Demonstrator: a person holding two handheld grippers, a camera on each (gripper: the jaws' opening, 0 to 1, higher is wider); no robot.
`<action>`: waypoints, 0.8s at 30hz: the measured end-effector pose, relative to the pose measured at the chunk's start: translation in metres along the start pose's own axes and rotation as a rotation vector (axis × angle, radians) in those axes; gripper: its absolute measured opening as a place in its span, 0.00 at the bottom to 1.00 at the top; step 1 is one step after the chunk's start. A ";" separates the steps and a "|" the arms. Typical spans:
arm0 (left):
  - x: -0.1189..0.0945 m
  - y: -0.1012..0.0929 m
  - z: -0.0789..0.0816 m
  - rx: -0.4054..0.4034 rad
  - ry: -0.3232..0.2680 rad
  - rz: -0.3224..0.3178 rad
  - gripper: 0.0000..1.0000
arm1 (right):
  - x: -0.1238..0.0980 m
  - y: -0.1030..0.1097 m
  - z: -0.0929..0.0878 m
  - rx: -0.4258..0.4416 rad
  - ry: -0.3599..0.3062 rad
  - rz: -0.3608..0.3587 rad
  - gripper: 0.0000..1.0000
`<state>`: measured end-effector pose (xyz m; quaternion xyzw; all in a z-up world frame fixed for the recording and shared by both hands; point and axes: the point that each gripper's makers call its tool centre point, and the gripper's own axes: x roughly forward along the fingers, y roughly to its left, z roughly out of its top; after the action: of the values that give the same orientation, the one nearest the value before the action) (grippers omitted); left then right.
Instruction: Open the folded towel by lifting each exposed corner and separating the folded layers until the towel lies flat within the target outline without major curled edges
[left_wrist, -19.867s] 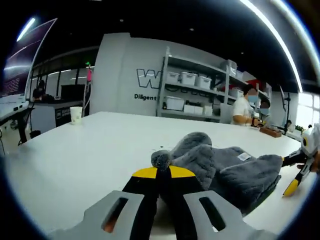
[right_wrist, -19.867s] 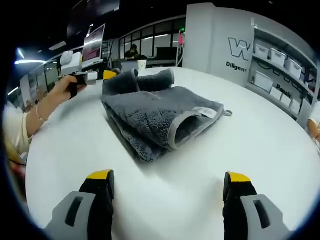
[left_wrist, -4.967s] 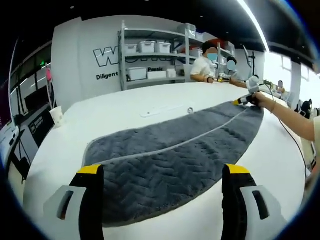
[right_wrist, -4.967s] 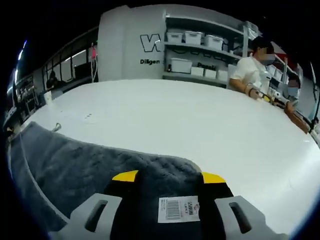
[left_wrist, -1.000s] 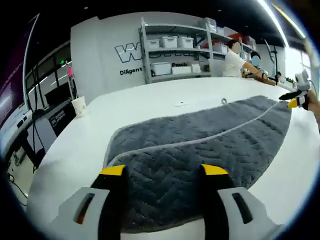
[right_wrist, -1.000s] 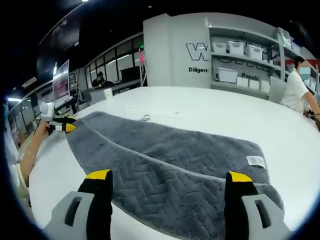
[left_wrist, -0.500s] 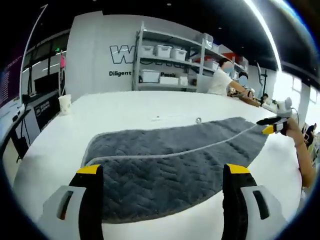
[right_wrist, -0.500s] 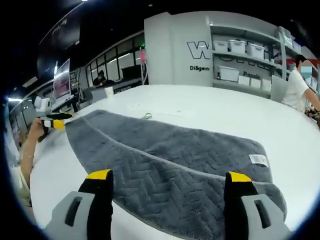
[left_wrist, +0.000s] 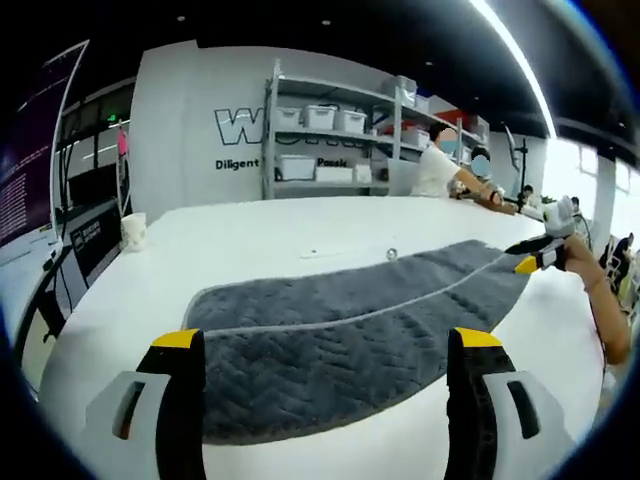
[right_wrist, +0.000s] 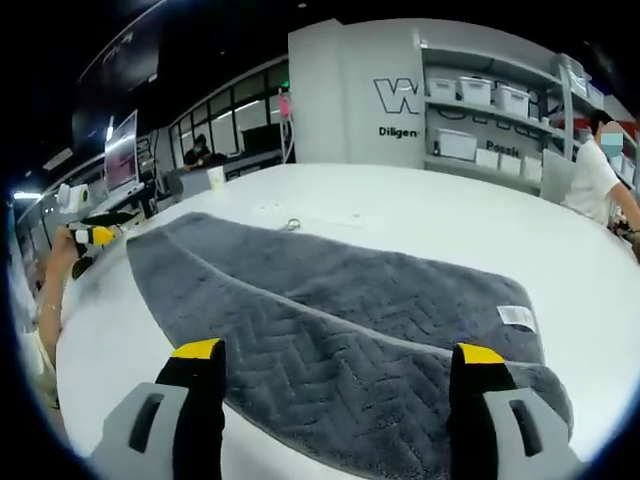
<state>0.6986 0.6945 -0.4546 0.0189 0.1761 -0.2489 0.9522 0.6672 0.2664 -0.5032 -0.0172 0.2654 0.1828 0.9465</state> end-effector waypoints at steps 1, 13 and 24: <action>0.001 0.002 -0.001 -0.005 0.003 0.001 0.99 | 0.000 0.002 0.003 0.008 -0.017 0.009 0.96; 0.005 0.029 -0.014 -0.018 0.028 0.080 0.98 | -0.002 0.007 0.011 -0.032 -0.030 0.017 0.99; 0.024 0.056 -0.019 0.011 0.004 0.133 0.89 | -0.005 0.008 0.012 -0.015 -0.055 0.031 0.96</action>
<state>0.7387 0.7346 -0.4837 0.0361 0.1752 -0.1861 0.9661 0.6665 0.2741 -0.4896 -0.0151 0.2381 0.1996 0.9504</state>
